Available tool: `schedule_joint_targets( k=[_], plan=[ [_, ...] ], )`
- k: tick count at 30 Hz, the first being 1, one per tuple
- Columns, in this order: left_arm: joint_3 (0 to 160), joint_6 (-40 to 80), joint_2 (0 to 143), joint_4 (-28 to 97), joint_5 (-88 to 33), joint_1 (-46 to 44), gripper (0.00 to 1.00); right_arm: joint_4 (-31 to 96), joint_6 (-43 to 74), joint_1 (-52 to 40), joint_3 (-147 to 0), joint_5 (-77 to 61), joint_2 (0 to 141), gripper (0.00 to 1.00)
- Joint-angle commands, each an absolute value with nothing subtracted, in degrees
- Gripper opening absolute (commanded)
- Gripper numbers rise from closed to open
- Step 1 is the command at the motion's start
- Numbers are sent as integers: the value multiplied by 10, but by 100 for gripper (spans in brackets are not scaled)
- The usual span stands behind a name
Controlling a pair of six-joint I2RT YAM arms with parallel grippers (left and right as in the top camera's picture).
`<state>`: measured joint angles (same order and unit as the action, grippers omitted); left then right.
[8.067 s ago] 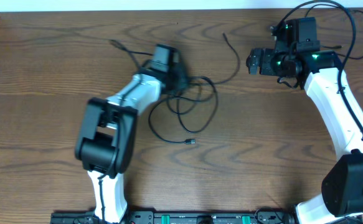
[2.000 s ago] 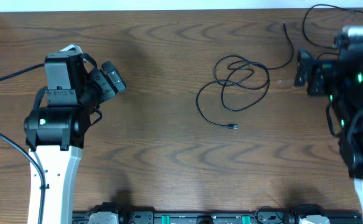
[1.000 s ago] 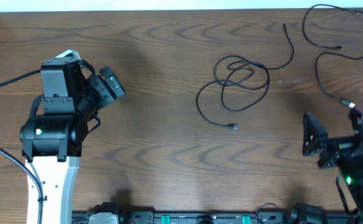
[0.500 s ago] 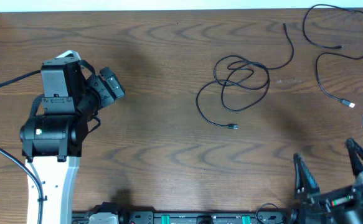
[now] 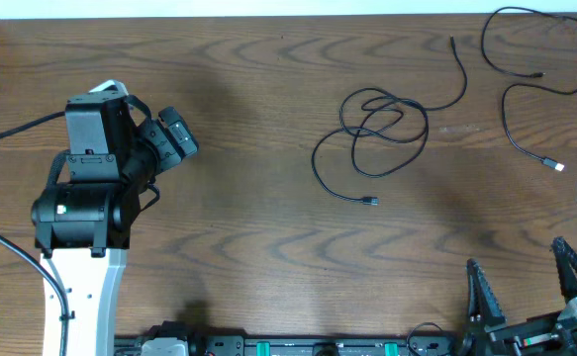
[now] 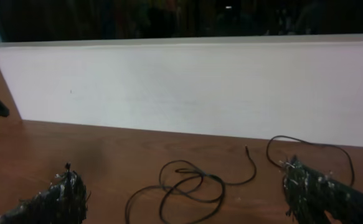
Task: Untangle cables
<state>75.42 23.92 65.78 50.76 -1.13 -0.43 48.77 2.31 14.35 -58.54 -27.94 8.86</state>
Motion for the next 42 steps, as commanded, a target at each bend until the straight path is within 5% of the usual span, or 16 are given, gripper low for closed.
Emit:
schedule_joint_targets(
  k=[1, 16, 42],
  plan=[
    [762, 232, 655, 508, -4, -4, 100, 473, 14, 147, -592, -288, 85, 99],
    [762, 232, 655, 508, -4, -4, 100, 393, -233, 151, -571, -287, 86, 99],
    [762, 232, 655, 508, -4, -4, 100, 372, -178, 131, -505, -286, 4, 99]
  ],
)
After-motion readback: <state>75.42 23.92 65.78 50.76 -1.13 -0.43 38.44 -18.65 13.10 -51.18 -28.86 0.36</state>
